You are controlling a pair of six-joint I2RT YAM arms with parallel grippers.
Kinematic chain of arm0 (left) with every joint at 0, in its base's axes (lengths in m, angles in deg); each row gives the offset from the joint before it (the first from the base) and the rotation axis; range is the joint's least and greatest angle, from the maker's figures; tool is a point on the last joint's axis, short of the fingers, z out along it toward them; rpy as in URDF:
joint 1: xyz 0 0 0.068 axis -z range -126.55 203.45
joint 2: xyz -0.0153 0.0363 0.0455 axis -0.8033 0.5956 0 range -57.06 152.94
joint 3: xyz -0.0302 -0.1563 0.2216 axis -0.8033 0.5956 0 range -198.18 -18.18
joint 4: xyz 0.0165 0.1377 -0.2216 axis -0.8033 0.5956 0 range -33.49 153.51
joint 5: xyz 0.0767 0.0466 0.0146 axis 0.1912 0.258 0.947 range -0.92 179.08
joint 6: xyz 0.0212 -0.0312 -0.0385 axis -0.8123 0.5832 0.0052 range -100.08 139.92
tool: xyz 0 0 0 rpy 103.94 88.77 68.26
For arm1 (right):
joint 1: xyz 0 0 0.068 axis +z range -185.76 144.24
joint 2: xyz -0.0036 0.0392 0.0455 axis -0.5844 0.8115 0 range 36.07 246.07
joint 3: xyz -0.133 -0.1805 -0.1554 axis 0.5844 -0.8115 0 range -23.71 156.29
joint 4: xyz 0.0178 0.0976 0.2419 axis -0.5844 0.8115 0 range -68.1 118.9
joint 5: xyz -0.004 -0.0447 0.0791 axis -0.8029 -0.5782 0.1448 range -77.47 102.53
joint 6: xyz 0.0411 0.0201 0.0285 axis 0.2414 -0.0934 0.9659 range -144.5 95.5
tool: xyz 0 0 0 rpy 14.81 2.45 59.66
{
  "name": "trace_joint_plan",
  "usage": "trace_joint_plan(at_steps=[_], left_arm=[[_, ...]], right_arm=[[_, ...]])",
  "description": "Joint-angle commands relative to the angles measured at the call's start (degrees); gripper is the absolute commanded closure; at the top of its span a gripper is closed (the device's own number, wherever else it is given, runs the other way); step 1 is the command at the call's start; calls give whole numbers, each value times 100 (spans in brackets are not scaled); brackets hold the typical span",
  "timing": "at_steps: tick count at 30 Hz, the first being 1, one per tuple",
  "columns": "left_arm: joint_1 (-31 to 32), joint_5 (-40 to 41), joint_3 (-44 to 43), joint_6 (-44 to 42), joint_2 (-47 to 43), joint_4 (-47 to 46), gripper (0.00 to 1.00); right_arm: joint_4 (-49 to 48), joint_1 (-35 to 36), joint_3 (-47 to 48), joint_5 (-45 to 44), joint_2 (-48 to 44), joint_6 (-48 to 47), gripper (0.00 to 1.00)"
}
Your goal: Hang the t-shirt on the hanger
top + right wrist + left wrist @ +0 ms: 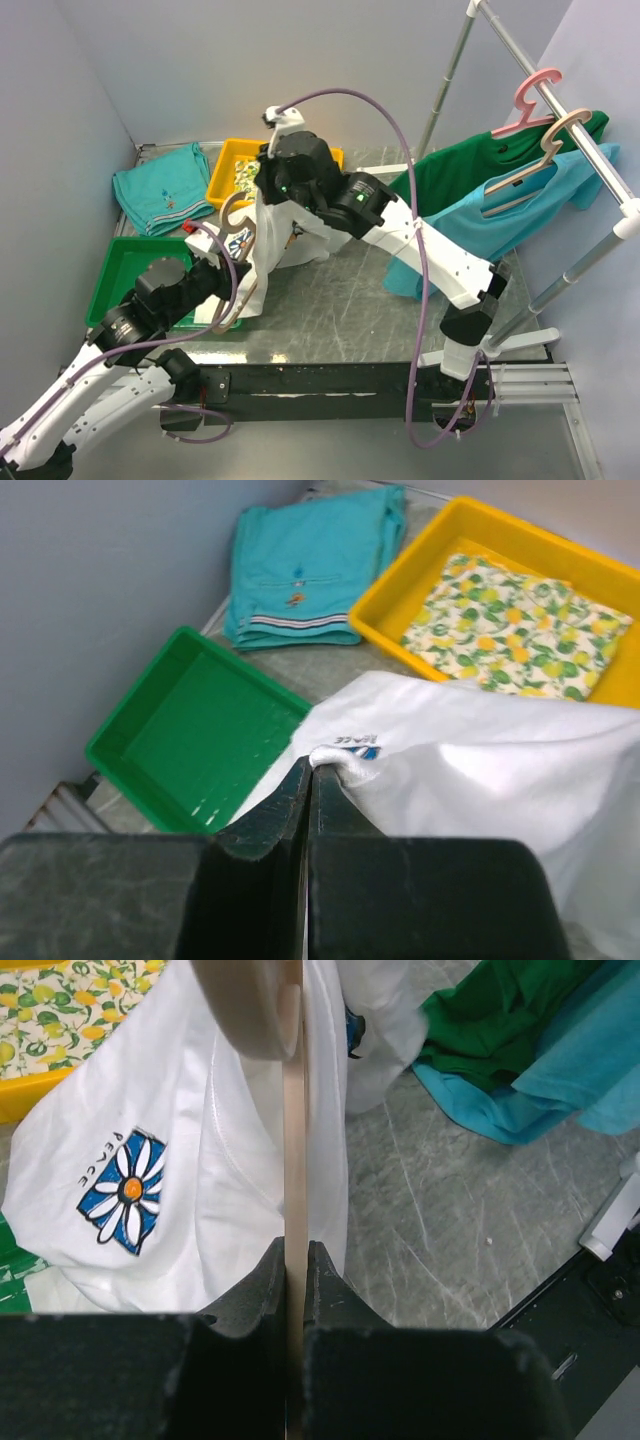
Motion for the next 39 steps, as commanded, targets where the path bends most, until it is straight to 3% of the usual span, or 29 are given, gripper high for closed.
trace_joint_plan(at_steps=[1, 6, 16, 22, 29, 39], left_arm=[[-10, -295, 43, -164, -222, -549, 99], [-10, -260, 96, -147, -143, -619, 99], [-10, -304, 70, 239, 331, -979, 99], [-19, -471, 105, 389, 560, -1067, 99], [-19, -787, -308, 372, 902, -743, 99], [-98, -1068, -888, 179, 1202, -259, 99]], right_arm=[[-553, -339, -798, -102, -594, 163, 100], [-808, -278, -1123, 478, -744, 145, 97], [-2320, -295, -3557, 408, -2183, 259, 49], [-3277, -260, -4700, 626, -3036, 14, 34], [-3930, 162, -4905, 515, -2784, -1285, 32], [-4088, 171, -5035, 557, -2441, -1824, 34]])
